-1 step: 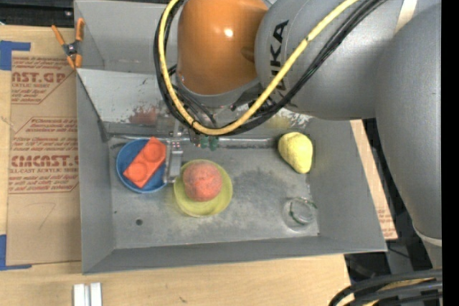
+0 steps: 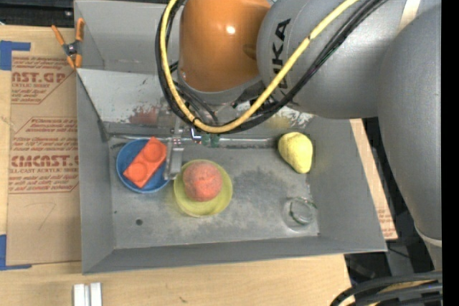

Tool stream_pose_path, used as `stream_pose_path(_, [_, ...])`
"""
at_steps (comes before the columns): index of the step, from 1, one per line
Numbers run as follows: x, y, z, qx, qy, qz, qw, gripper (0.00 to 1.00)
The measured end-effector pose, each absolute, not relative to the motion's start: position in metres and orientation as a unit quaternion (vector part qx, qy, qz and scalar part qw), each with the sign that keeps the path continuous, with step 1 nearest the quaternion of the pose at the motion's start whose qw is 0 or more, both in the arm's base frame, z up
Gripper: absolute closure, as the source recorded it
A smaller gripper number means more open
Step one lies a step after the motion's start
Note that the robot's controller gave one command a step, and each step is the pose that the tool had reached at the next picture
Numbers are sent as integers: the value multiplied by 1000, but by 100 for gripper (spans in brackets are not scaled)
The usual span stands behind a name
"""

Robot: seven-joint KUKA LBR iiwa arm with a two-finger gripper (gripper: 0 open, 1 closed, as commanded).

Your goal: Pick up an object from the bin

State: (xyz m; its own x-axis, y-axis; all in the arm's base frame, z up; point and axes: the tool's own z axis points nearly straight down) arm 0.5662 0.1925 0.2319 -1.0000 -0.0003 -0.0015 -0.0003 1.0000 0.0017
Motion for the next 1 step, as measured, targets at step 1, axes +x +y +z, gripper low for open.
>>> stream_pose_path(1, [566,214,110,-115,993,1,0,0])
